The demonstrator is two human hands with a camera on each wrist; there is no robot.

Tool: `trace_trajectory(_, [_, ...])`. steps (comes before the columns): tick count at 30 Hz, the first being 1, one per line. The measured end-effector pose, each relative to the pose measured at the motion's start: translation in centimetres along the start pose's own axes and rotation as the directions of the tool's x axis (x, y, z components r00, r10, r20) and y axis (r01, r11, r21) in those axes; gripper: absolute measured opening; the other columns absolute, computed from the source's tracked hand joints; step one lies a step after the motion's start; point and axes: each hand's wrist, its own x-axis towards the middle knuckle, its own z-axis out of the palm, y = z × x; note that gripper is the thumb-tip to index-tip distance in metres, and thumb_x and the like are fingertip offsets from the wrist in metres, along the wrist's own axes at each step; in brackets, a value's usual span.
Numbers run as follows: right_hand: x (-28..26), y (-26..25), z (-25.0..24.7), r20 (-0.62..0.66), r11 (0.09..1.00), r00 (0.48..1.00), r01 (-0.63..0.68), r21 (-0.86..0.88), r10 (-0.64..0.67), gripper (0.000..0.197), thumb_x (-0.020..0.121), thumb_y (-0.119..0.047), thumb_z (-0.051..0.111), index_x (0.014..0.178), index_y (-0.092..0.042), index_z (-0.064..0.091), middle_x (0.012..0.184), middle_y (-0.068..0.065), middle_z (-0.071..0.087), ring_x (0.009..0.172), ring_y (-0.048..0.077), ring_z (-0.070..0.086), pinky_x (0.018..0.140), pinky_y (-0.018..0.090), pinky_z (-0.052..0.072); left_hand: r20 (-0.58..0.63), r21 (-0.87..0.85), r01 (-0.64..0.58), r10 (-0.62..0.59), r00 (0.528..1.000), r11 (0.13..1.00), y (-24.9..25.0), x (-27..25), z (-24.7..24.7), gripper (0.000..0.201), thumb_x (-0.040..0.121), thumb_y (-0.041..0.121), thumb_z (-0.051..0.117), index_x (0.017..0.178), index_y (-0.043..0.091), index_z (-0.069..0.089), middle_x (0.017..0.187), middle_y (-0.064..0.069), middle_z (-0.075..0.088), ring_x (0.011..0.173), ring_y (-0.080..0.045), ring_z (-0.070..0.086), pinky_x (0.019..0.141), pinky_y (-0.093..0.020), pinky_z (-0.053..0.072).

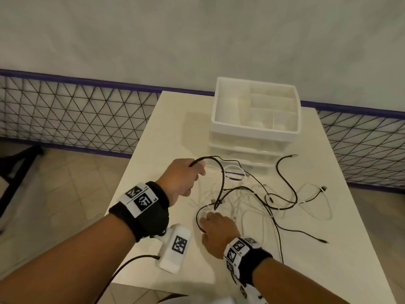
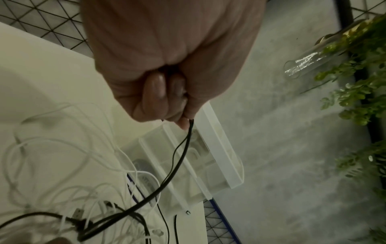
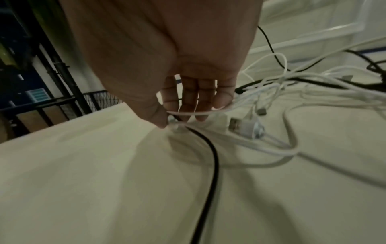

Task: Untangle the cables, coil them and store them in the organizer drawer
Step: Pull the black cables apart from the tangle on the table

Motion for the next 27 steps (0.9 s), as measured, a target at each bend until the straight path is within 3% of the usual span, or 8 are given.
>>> trace_trajectory(4, [0.3,2.4,-4.6,-0.176,0.971,0.984,0.053,0.234,-0.012,0.002,0.09,-0.023,0.054,0.09,-0.023,0.052,0.093,0.007,0.068,0.087,0.033,0.063,0.067,0.032,0.04,0.018,0.08,-0.139,0.138,0.99,0.987,0.6,0.3,-1.6,0.028,0.102,0.022,0.047,0.096,0.009,0.071,0.066,-0.002,0.052,0.055,-0.016,0.034,0.045,-0.023,0.029])
trace_trajectory(8, [-1.4,4.0,-9.9,-0.251,0.783,0.968,0.173,0.597,-0.022,0.016,0.092,-0.022,0.068,0.084,-0.035,0.062,0.074,-0.006,0.072,0.065,0.012,0.065,0.067,0.031,0.057,0.04,0.151,-0.231,0.227,0.973,0.961,-0.4,0.2,-2.2,0.027,0.104,0.025,0.047,0.102,0.016,0.073,0.096,0.002,0.074,0.059,-0.015,0.044,0.048,-0.021,0.04])
trace_trajectory(13, [-2.8,5.2,-15.3,-0.431,0.536,0.886,0.285,0.795,0.168,0.011,0.088,-0.009,0.073,0.096,-0.015,0.078,0.079,0.006,0.078,0.062,0.017,0.068,0.067,0.027,0.059,0.187,0.228,-0.325,0.286,0.94,0.918,-0.6,-0.1,-0.8,0.031,0.105,0.031,0.044,0.102,0.021,0.073,0.075,0.01,0.07,0.063,-0.003,0.049,0.057,-0.013,0.037])
trace_trajectory(18, [-4.0,8.8,-16.3,-0.509,0.45,0.763,0.321,0.833,0.398,0.008,0.087,-0.012,0.074,0.09,-0.018,0.079,0.061,-0.013,0.068,0.051,0.0,0.053,0.057,0.016,0.043,0.227,0.139,-0.277,0.242,0.943,0.951,-0.1,0.4,-1.2,0.031,0.104,0.029,0.048,0.085,0.016,0.068,0.071,0.001,0.054,0.066,-0.01,0.054,0.072,-0.03,0.049])
trace_trajectory(20, [-4.5,9.9,-15.7,-0.457,0.381,0.797,0.31,0.871,0.395,0.011,0.088,-0.009,0.072,0.095,-0.016,0.078,0.061,-0.016,0.064,0.054,0.001,0.05,0.058,0.016,0.039,0.21,-0.024,-0.189,0.19,0.959,0.982,0.0,0.5,-1.6,0.03,0.104,0.027,0.048,0.087,0.009,0.064,0.069,-0.002,0.048,0.062,-0.015,0.054,0.062,-0.034,0.054])
trace_trajectory(23, [-4.9,10.1,-14.6,-0.318,0.239,0.915,0.26,0.935,0.247,0.023,0.093,-0.031,0.064,0.101,-0.015,0.079,0.066,0.001,0.051,0.062,0.018,0.039,0.06,0.024,0.033,0.114,-0.196,-0.12,0.144,0.983,0.973,0.8,0.5,-1.7,0.027,0.104,0.028,0.048,0.09,0.009,0.06,0.067,0.001,0.037,0.052,-0.011,0.032,0.039,-0.02,0.03])
trace_trajectory(25, [-4.7,9.5,-13.8,-0.224,0.279,0.95,0.16,0.947,0.216,0.041,0.098,-0.046,0.054,0.101,-0.013,0.079,0.064,0.0,0.049,0.062,0.018,0.04,0.061,0.024,0.036,0.096,-0.285,-0.119,0.152,0.984,0.951,1.8,0.4,-1.5,0.026,0.104,0.028,0.047,0.089,0.01,0.058,0.065,0.002,0.037,0.049,-0.009,0.025,0.036,-0.018,0.023])
trace_trajectory(27, [-4.4,8.3,-13.3,-0.211,0.433,0.961,0.115,0.894,0.179,0.028,0.097,-0.029,0.06,0.093,-0.009,0.078,0.057,-0.013,0.057,0.056,0.008,0.047,0.062,0.019,0.039,0.123,-0.326,-0.145,0.194,0.973,0.934,3.0,0.1,-1.1,0.026,0.104,0.029,0.048,0.087,0.011,0.056,0.064,0.004,0.037,0.048,-0.008,0.024,0.036,-0.017,0.022])
